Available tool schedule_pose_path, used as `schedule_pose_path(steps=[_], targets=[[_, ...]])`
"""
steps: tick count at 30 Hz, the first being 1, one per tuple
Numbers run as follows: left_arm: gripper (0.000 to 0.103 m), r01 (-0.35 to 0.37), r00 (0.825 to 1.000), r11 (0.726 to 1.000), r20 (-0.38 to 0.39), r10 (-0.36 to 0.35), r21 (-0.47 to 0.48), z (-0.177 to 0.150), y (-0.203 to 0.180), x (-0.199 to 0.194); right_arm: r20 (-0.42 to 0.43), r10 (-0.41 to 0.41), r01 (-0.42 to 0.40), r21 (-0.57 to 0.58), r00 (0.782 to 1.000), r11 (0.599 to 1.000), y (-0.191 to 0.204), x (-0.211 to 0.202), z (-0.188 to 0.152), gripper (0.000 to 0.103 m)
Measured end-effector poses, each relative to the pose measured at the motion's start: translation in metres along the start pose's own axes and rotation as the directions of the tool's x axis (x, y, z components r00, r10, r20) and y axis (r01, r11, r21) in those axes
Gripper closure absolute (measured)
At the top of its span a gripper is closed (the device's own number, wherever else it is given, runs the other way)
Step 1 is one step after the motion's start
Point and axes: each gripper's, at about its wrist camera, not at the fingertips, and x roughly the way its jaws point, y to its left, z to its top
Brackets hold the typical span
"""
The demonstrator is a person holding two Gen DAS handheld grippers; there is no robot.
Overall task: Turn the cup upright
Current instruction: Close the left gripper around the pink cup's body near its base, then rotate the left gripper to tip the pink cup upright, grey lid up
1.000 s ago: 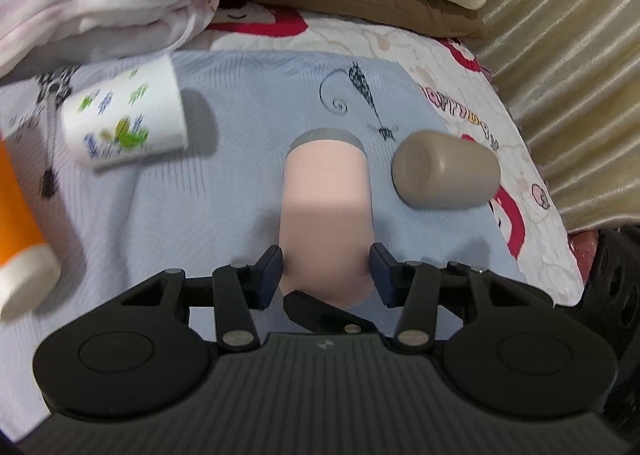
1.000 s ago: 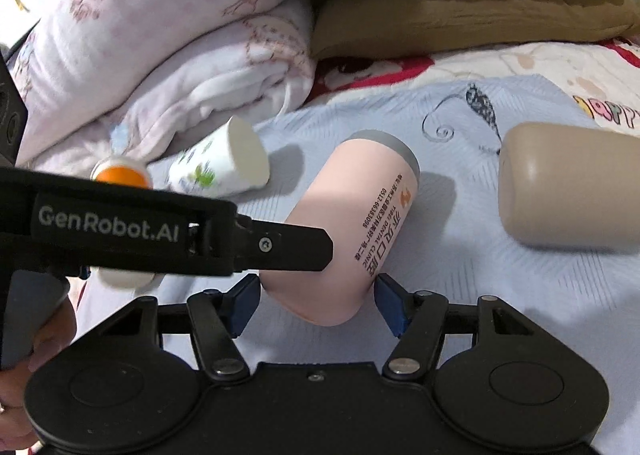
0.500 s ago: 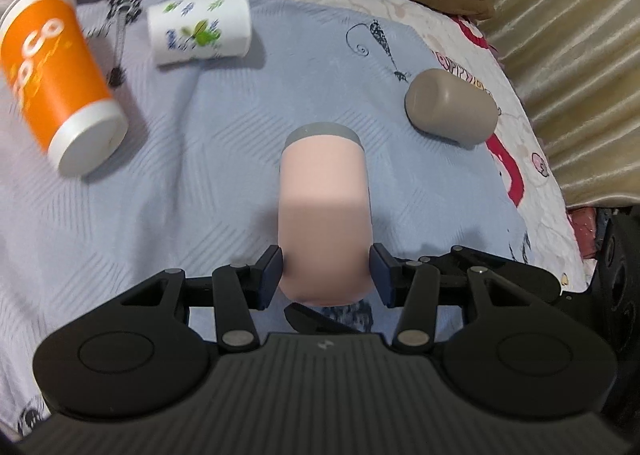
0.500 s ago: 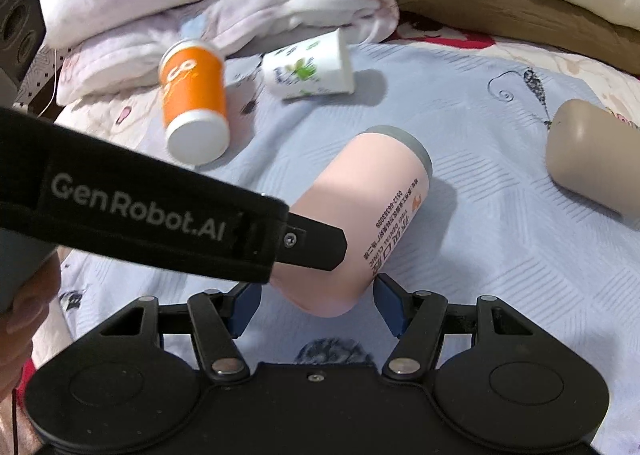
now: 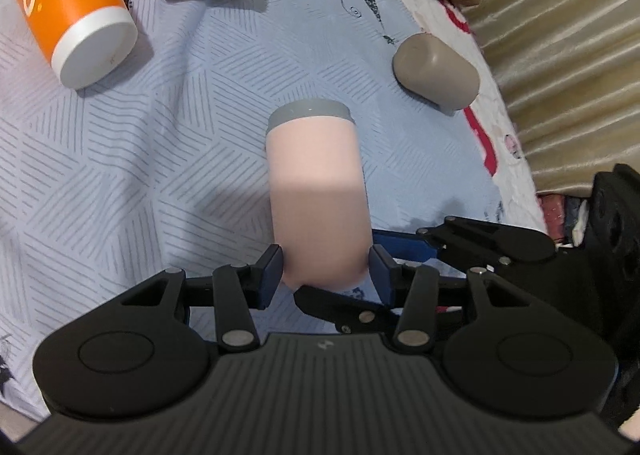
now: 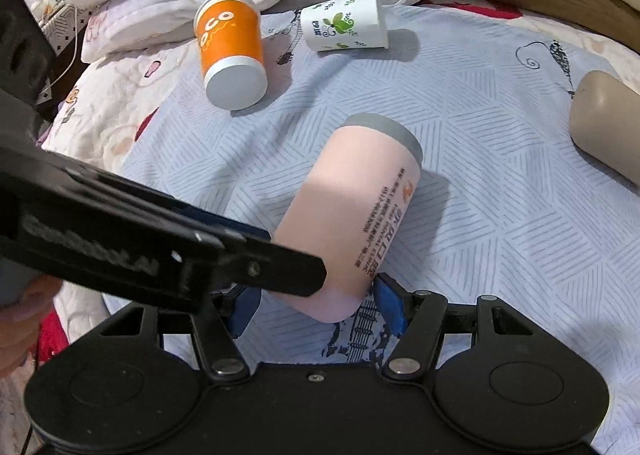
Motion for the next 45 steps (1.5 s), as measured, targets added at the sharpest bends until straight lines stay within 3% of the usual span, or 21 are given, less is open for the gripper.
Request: schedule_pose_path(steps=[2,4,9,16,20,26,30,35,41,45], targets=[[0.057,0.012,1.0,1.0,-0.023,-0.012,0.01,-0.001,-0.001,0.001,-0.013,0.015,-0.016,-0.015,1.0,1.0,-0.003,-0.001,0.001,0.032],[0.055,-0.005,1.0,1.0,-0.015,0.005,0.027,0.001,-0.002,-0.001,-0.009,0.026,-0.026,-0.039,1.0,0.999,-0.005,-0.003,0.001,0.022],[0.05,-0.019,1.0,0.999,0.025,0.018,0.045,0.022,0.003,-0.005,0.005,0.123,-0.123,0.013,0.992,0.992,-0.021,-0.006,0.012,0.02],[0.046,-0.017,1.0,0.997,0.02,0.016,0.076,0.038,0.002,0.013,-0.003,0.182,-0.181,0.11,0.983,0.977,-0.043,0.01,0.027,0.02],[0.044,0.036,0.999,0.997,0.021,-0.037,0.062,0.037,0.007,0.023,-0.038,0.198,-0.19,0.147,0.979,0.971,-0.048,0.02,0.028,0.028],[0.041,0.047,0.999,0.994,0.02,-0.049,0.103,0.038,0.009,0.026,-0.041,0.196,-0.19,0.126,0.98,0.974,-0.045,0.021,0.027,0.029],[0.041,0.05,0.995,0.983,0.071,-0.063,0.174,0.035,0.008,0.021,-0.003,0.146,-0.146,0.031,0.989,0.989,-0.032,0.017,0.027,0.029],[0.041,0.014,0.984,0.964,0.165,-0.06,0.265,0.035,0.002,0.008,0.112,0.078,-0.068,-0.091,0.991,0.994,-0.02,0.009,0.031,0.031],[0.043,-0.082,0.964,0.925,0.264,-0.021,0.37,0.028,-0.012,0.005,0.242,-0.002,0.061,-0.236,0.97,0.97,-0.008,0.009,0.024,0.031],[0.043,-0.146,0.939,0.895,0.343,-0.008,0.421,0.023,-0.02,0.001,0.344,-0.068,0.182,-0.31,0.936,0.933,0.002,0.011,0.019,0.031]])
